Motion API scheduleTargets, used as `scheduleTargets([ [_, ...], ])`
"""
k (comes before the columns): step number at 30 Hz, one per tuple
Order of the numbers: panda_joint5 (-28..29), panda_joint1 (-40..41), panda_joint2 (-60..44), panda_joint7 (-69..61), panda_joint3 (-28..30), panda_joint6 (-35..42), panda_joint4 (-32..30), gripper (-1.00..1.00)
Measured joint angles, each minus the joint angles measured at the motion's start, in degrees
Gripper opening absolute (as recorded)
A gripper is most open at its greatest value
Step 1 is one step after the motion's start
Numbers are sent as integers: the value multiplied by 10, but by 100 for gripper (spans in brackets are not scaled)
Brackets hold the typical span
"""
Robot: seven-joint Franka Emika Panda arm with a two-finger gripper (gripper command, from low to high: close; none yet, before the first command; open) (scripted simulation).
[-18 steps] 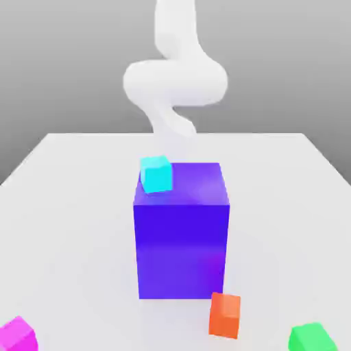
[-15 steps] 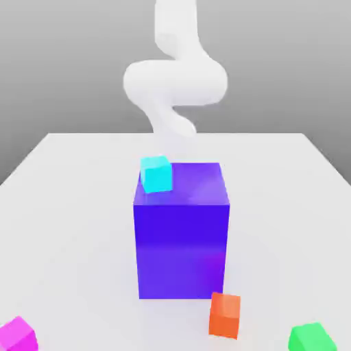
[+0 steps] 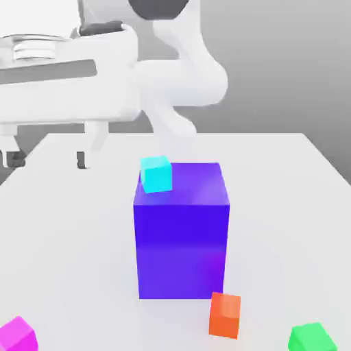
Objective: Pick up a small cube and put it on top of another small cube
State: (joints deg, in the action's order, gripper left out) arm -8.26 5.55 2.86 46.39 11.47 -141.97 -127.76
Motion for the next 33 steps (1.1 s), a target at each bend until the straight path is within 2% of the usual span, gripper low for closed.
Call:
scheduleTargets([
  [13,-41,67,-268,10,32,-68,26,0],
  [17,-69,92,-351,-8,8,-124,44,0],
  [18,-72,95,-362,-10,3,-132,46,-100],
  [24,-75,97,-368,-12,1,-136,48,-100],
  [29,-43,74,-290,9,27,-78,29,-100],
  [33,-7,15,-261,-16,-17,-60,19,-100],
])
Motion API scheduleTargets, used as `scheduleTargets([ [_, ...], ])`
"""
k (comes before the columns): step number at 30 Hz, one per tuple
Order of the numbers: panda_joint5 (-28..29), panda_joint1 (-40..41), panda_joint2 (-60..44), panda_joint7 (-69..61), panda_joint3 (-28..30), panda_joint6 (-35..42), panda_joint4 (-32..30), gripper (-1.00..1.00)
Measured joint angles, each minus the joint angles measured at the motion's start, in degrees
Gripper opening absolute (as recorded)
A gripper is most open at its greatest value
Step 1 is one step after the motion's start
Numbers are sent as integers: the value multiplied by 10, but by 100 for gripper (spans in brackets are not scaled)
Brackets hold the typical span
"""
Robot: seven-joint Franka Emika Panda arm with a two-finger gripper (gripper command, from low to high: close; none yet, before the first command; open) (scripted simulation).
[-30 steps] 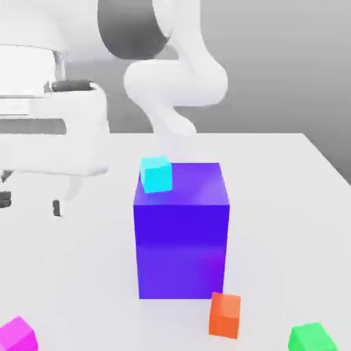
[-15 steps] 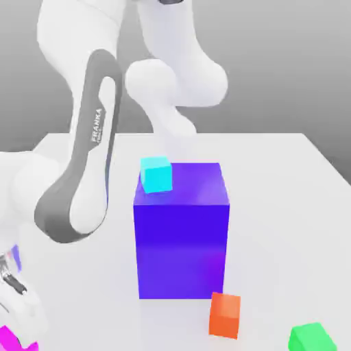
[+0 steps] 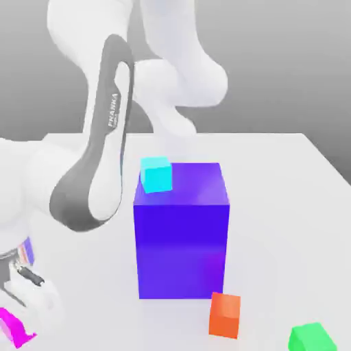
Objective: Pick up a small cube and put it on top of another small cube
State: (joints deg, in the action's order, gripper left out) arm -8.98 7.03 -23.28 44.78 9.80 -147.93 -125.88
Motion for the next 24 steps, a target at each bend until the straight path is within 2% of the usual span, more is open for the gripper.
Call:
scheduleTargets([
  [9,74,-127,55,-61,-106,13,-36,-100],
  [13,116,-190,26,-82,-149,-12,-29,-100],
  [14,131,-208,6,-85,-156,-25,-22,100],
  [20,141,-222,-9,-87,-161,-33,-15,100],
  [24,136,-227,41,-99,-176,18,-13,100],
])
